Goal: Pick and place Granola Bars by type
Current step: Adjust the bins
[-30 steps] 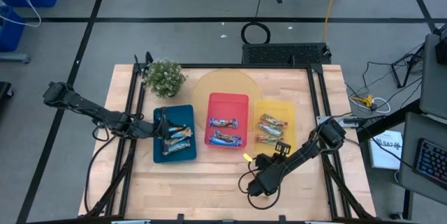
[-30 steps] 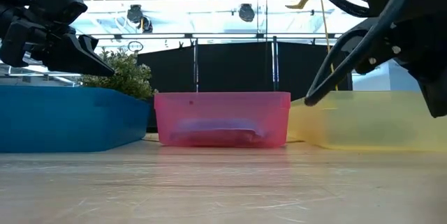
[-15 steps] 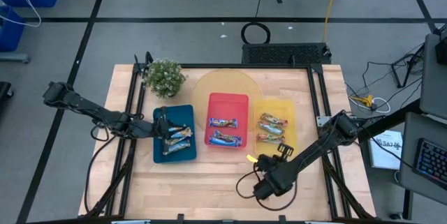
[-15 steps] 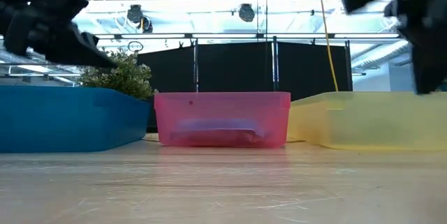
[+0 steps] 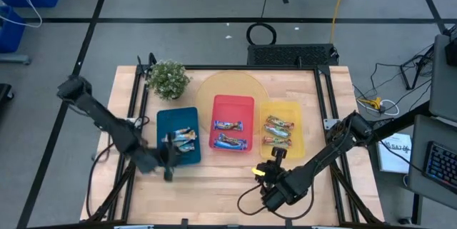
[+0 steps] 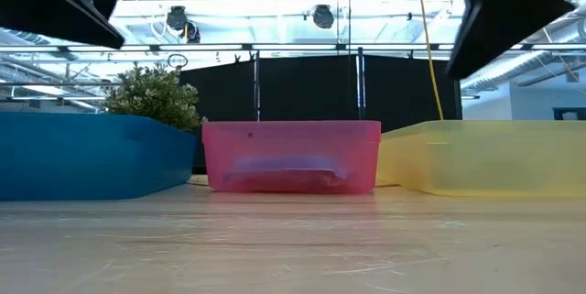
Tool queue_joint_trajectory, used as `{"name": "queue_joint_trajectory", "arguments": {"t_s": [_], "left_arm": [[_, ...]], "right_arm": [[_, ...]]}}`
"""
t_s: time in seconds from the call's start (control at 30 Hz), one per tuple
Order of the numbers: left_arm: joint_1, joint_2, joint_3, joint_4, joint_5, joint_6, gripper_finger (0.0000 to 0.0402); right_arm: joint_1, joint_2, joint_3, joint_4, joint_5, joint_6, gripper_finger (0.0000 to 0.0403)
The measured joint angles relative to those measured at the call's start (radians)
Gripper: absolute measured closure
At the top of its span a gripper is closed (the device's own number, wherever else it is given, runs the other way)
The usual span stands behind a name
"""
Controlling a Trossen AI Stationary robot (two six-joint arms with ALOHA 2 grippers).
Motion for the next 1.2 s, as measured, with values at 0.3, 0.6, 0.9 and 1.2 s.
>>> {"name": "queue_joint_trajectory", "arguments": {"t_s": [0.3,0.6,0.9,1.2], "left_arm": [[-0.202,0.486,0.446,-0.462,-0.058,-0.387,0.0353],[-0.249,0.800,0.797,-1.054,0.051,-0.808,0.0353],[-0.248,0.855,0.825,-1.313,0.118,-1.055,0.0353],[-0.243,0.854,0.824,-1.390,0.135,-1.126,0.0353]], "right_arm": [[-0.020,0.001,-0.079,0.071,0.145,-0.062,0.0403],[-0.041,0.001,-0.103,0.078,0.105,-0.089,0.0403],[-0.041,0.001,-0.103,0.078,0.104,-0.153,0.0403],[-0.049,0.001,-0.103,0.084,0.105,-0.194,0.0403]]}}
